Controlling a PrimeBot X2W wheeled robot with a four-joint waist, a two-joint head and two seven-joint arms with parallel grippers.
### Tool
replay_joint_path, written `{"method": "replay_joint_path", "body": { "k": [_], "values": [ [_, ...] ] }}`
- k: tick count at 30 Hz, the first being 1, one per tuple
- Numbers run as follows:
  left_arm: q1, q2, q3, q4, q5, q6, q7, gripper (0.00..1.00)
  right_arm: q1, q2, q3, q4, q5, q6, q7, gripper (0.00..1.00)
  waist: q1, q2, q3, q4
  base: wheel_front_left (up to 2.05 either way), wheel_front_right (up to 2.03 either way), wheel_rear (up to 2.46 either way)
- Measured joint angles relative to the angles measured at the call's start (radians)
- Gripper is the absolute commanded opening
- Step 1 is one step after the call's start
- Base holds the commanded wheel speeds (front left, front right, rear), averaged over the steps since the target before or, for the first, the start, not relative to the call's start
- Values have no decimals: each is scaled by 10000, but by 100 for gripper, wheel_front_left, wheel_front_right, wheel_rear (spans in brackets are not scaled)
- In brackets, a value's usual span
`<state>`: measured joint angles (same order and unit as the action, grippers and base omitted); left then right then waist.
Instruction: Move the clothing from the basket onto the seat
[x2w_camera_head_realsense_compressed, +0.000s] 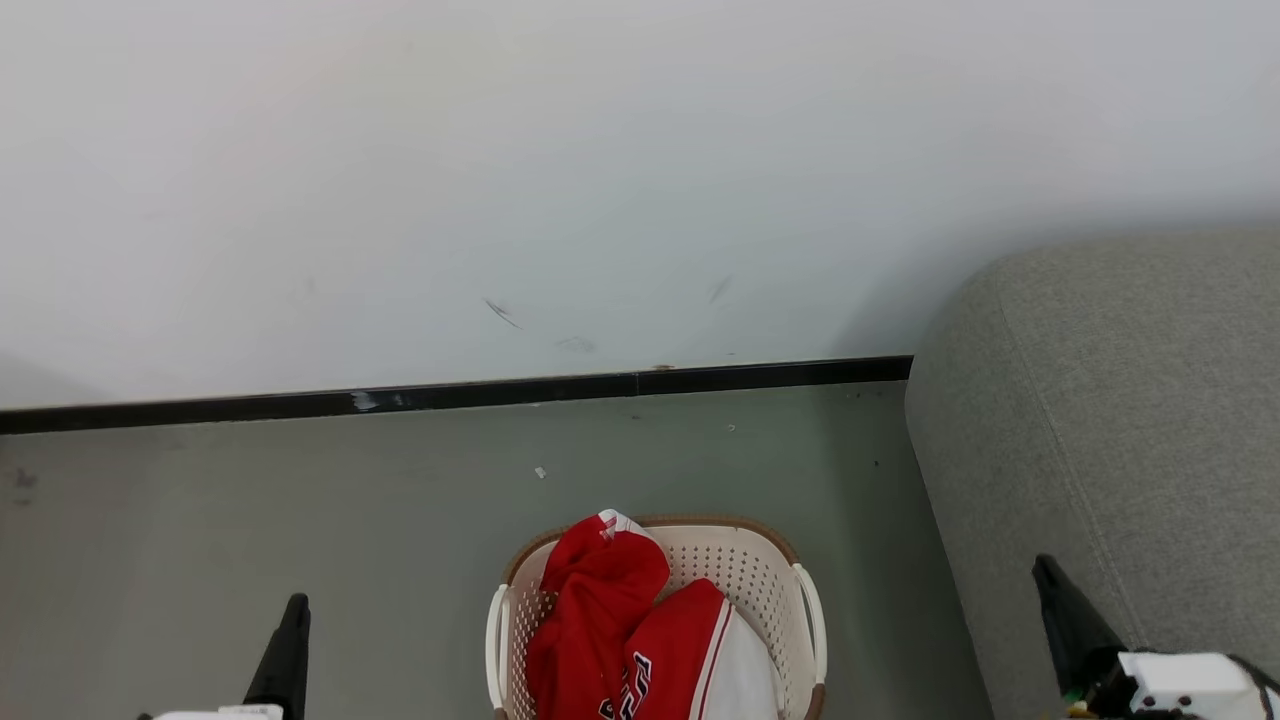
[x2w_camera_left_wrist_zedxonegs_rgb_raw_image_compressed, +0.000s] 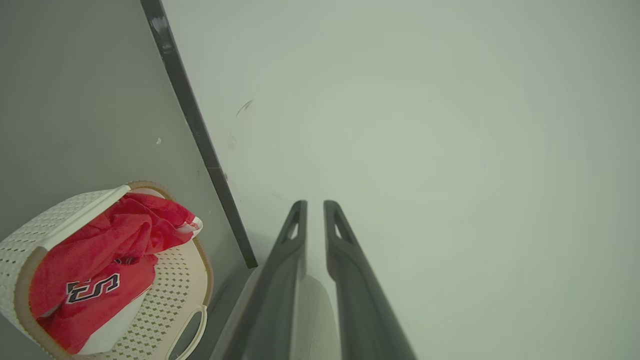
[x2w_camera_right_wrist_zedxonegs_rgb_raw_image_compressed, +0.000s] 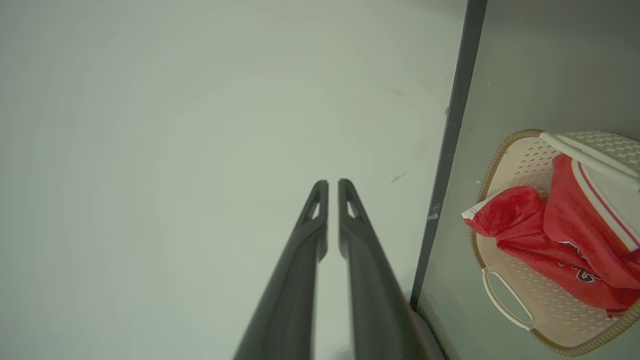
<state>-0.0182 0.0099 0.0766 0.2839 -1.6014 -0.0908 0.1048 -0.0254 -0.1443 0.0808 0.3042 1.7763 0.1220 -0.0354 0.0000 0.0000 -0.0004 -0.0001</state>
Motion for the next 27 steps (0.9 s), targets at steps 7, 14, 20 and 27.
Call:
{"method": "replay_joint_path", "body": {
  "k": [7, 14, 20, 27],
  "values": [
    [250, -96, -188, 134, 105, 0, -111, 100, 258, 159, 63, 151, -192, -2, -15, 100, 0, 0, 3, -5, 0, 0, 0],
    [250, -86, -418, 25, 284, 0, -374, 100, 260, 169, 38, -13, -805, -2, -203, 100, 1, 0, 5, -21, 0, 0, 0],
    [249, -73, -608, -92, 686, -2, -575, 100, 262, 176, 40, -127, -1630, -2, -326, 100, 7, 0, 0, -34, 0, 0, 0],
    [214, 96, -821, -244, 1480, -10, -874, 100, 261, 176, 25, -347, -2874, -2, -454, 100, 47, 0, -30, -37, 0, 0, 0]
  ]
}}
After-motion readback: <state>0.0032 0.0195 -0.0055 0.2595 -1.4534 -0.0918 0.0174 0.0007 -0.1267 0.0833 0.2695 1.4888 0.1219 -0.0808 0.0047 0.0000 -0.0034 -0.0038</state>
